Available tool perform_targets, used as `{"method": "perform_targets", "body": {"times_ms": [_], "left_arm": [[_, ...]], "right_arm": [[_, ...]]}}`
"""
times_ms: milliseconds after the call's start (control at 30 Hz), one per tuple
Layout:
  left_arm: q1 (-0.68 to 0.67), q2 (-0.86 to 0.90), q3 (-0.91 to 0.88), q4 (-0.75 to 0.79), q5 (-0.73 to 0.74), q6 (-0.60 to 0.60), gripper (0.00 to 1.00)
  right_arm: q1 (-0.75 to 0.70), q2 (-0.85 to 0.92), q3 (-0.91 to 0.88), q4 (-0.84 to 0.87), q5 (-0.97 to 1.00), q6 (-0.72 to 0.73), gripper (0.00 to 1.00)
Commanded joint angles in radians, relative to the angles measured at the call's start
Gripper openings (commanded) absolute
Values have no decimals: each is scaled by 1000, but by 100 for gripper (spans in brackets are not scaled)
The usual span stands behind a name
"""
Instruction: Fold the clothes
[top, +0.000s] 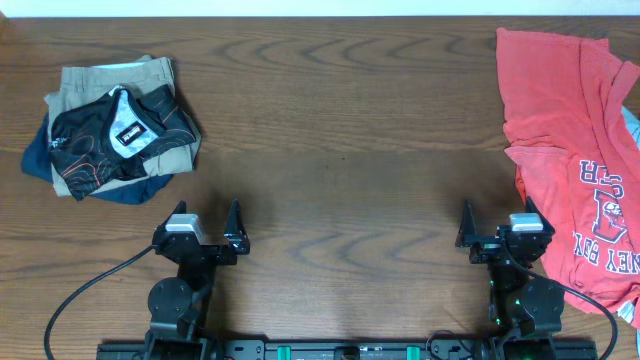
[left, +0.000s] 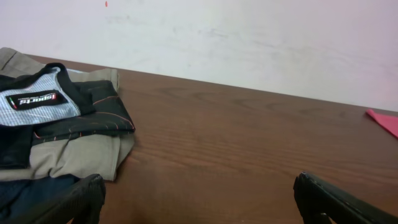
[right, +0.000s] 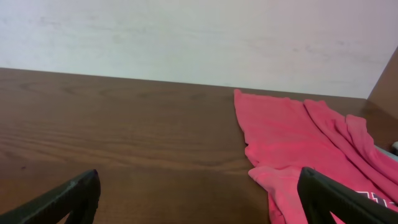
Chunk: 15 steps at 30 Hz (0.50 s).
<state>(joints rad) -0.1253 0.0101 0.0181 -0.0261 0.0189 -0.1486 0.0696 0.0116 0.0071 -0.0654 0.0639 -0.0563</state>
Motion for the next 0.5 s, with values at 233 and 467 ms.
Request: {"method": "perform_targets", "body": {"times_ms": [233,467], "left_arm": [[2,-6,-14,-45,-24,17,98],[2,-6,-14,-44,-50,18,98]], "right_arm": [[-17,-6,-2,-3,-1,-12,99],[-17,-6,-2,0,0,-12,99]]}}
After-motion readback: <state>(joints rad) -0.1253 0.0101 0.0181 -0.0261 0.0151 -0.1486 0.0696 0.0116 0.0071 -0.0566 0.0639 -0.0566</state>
